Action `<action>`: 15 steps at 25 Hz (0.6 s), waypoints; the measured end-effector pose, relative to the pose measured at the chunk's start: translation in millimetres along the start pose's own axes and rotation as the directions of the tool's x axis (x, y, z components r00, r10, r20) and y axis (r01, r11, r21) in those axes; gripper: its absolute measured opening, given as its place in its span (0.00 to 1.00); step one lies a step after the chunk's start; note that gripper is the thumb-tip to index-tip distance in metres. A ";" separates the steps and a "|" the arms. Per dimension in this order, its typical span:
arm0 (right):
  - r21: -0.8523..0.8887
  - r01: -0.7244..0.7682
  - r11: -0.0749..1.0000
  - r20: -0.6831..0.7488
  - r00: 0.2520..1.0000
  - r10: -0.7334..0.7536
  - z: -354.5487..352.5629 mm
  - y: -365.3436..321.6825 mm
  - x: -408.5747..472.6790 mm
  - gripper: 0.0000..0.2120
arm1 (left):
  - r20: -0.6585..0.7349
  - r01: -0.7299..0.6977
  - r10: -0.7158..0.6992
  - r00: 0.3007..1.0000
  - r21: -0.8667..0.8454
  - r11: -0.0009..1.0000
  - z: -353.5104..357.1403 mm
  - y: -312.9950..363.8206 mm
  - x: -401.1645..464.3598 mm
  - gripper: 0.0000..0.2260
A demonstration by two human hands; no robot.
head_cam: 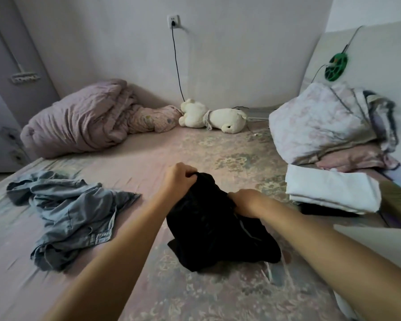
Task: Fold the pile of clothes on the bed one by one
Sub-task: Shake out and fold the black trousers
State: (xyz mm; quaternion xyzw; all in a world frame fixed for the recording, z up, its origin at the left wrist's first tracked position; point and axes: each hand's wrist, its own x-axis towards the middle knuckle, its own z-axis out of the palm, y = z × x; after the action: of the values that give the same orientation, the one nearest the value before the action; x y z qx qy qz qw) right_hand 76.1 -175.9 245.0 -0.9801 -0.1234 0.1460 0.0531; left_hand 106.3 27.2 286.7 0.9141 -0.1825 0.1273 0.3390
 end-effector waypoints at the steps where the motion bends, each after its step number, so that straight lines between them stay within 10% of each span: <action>1: -0.009 0.011 1.000 -0.043 0.999 -0.012 1.7 4.9 0.8 0.13 | -0.012 -0.011 0.011 1.000 0.010 1.000 0.8 -2.3 -1.0 0.09; 3: 0.248 0.034 0.968 -0.166 0.986 0.008 -6.4 13.1 -3.4 0.09 | -0.022 -0.014 0.015 1.000 0.018 1.000 6.4 -7.9 -2.8 0.08; 7: 0.827 0.043 0.560 -0.217 0.945 0.247 -48.5 14.1 -8.4 0.13 | 0.058 0.178 -0.176 0.983 -0.033 0.983 43.3 -20.4 -25.9 0.14; 10: 0.941 0.065 0.333 -0.182 0.925 0.334 -75.5 3.6 -3.4 0.12 | 0.193 0.359 -0.347 0.918 -0.031 0.933 94.0 -35.5 -67.8 0.26; 15: 0.944 0.100 0.316 -0.202 0.929 0.309 -99.8 -4.8 -7.6 0.10 | 0.176 0.414 -0.399 0.900 -0.056 0.909 91.1 -47.1 -84.4 0.08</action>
State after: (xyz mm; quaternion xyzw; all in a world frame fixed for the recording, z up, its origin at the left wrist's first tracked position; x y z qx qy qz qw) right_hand 97.8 -180.0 342.7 -0.7789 0.0610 0.0184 0.6239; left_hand 60.0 20.5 162.4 0.9226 -0.0202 -0.0287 0.3841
